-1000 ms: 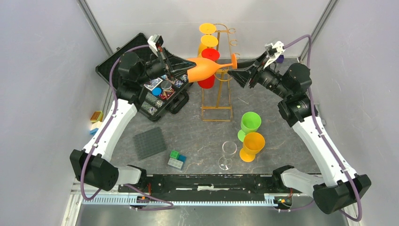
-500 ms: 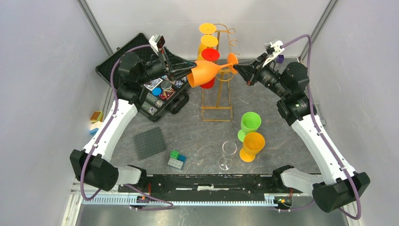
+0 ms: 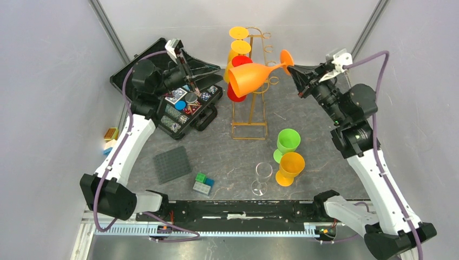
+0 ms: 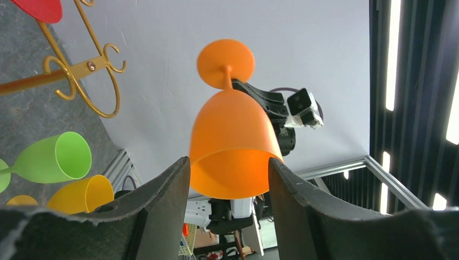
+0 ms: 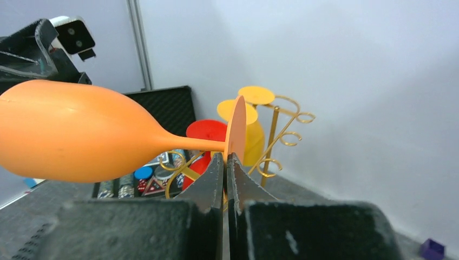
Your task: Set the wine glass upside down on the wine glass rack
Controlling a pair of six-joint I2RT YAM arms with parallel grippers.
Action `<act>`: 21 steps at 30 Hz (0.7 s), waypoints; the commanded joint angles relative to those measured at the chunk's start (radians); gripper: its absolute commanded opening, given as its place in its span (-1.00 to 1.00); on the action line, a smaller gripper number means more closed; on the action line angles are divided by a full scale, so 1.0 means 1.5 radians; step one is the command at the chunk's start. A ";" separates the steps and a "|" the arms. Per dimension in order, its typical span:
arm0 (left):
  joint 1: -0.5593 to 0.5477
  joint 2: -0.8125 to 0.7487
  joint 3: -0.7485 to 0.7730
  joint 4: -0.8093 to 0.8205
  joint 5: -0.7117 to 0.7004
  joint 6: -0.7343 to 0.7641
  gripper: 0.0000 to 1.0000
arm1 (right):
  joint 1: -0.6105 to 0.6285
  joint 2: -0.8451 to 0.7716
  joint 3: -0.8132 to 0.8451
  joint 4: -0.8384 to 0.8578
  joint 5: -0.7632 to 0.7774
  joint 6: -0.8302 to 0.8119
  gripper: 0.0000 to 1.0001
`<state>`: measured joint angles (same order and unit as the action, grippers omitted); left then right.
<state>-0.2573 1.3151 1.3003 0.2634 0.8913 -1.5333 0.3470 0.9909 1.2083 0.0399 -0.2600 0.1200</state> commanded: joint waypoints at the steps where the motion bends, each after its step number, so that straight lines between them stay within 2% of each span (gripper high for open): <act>1: 0.017 -0.034 -0.014 0.018 0.000 -0.005 0.21 | 0.003 -0.028 -0.011 0.047 0.033 -0.073 -1.00; 7: 0.032 -0.049 -0.020 -0.039 0.005 0.032 0.22 | 0.004 -0.029 -0.015 0.068 -0.035 -0.127 -1.00; 11: 0.035 -0.055 -0.002 -0.134 0.004 0.096 0.22 | 0.022 -0.014 -0.003 0.066 -0.095 -0.164 -1.00; 16: 0.038 -0.058 0.032 -0.269 -0.004 0.187 0.22 | 0.109 0.018 0.034 0.001 -0.094 -0.266 -1.00; 21: 0.039 -0.059 0.055 -0.350 -0.011 0.242 0.23 | 0.219 0.047 0.054 -0.048 -0.053 -0.364 -1.00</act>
<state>-0.2077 1.2598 1.3201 -0.1307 0.8829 -1.3056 0.5880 1.0458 1.2285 0.0154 -0.3679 -0.2756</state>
